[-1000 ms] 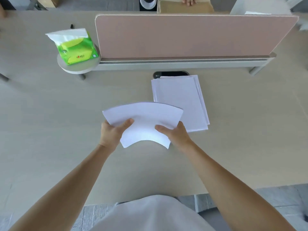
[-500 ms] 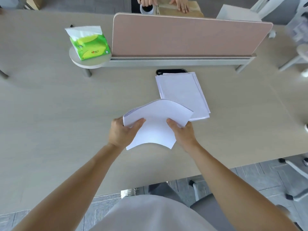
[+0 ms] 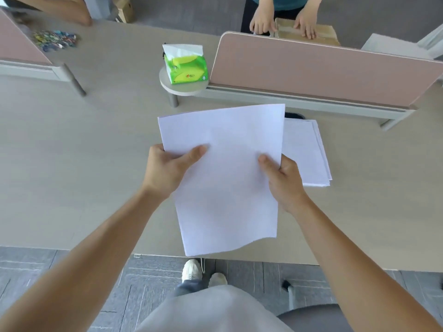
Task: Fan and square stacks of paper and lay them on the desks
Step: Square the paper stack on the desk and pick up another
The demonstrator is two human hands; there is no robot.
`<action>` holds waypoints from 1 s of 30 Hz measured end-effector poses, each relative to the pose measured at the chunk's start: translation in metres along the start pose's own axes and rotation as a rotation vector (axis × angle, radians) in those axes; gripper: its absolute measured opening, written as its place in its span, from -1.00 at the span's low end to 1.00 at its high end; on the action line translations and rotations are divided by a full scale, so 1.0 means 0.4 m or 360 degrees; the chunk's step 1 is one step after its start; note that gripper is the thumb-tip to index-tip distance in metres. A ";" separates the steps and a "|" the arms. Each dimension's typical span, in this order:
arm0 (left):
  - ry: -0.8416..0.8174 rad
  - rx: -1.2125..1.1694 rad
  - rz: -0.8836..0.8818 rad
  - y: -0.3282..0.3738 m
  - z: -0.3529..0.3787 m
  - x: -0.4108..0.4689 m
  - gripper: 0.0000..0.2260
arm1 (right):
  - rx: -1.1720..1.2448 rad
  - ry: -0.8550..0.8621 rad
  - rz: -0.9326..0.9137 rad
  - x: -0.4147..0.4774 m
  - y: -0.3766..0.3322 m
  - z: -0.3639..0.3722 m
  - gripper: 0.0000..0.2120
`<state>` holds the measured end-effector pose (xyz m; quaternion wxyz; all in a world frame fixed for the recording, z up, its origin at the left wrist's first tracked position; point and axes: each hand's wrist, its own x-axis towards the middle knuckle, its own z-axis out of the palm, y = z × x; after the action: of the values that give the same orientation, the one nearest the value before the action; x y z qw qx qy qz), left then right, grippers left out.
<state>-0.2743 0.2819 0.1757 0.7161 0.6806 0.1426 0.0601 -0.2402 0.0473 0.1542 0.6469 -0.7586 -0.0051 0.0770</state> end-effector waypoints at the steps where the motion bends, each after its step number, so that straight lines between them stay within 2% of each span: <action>1: 0.0030 -0.0050 -0.0030 -0.001 -0.010 -0.017 -0.88 | 0.0015 -0.0009 0.0009 0.006 0.001 0.013 -0.89; 3: 0.0051 -0.0158 -0.0105 -0.014 -0.040 -0.050 -0.79 | 0.0091 -0.0045 0.0065 0.016 -0.003 0.041 -0.86; 5: 0.0121 -0.0123 -0.0152 -0.030 -0.067 -0.091 -0.78 | 0.0181 -0.0124 0.0108 0.024 -0.006 0.079 -0.81; 8: 0.0349 -0.0017 -0.0152 -0.056 -0.097 -0.157 -0.74 | 0.0184 -0.0236 0.0106 0.019 -0.018 0.166 -0.84; 10: 0.0520 0.0081 -0.0144 -0.072 -0.146 -0.182 -0.59 | 0.0114 -0.0268 0.0064 0.010 -0.026 0.229 -0.78; 11: 0.0589 0.0125 -0.0161 -0.080 -0.179 -0.189 -0.58 | 0.0062 -0.0299 0.0034 0.004 -0.027 0.258 -0.71; 15: 0.0744 0.0149 -0.0180 -0.116 -0.333 -0.230 -0.62 | -0.0094 -0.0505 0.0036 -0.037 -0.012 0.368 -0.61; 18: 0.0825 0.0107 -0.0200 -0.130 -0.444 -0.245 -0.67 | -0.0246 -0.0605 -0.0009 -0.083 0.006 0.482 -0.67; 20: 0.0874 0.0044 -0.0327 -0.146 -0.525 -0.243 -0.73 | -0.0362 -0.0608 -0.0064 -0.107 0.012 0.565 -0.67; 22: 0.0845 -0.0028 -0.0405 -0.167 -0.624 -0.245 -0.72 | -0.0421 -0.0554 -0.0105 -0.130 0.004 0.653 -0.65; 24: 0.0754 0.0005 -0.0419 -0.188 -0.720 -0.248 -0.60 | -0.0522 -0.0497 -0.0127 -0.158 -0.005 0.734 -0.64; 30: 0.0540 0.0213 -0.0495 -0.191 -0.929 -0.218 -0.75 | -0.0574 -0.0341 0.0063 -0.231 -0.009 0.915 -0.67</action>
<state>-0.4719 0.6081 0.0983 0.6358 0.6766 0.3677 0.0532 -0.3763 0.3968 0.1126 0.4947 -0.8496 -0.0727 0.1678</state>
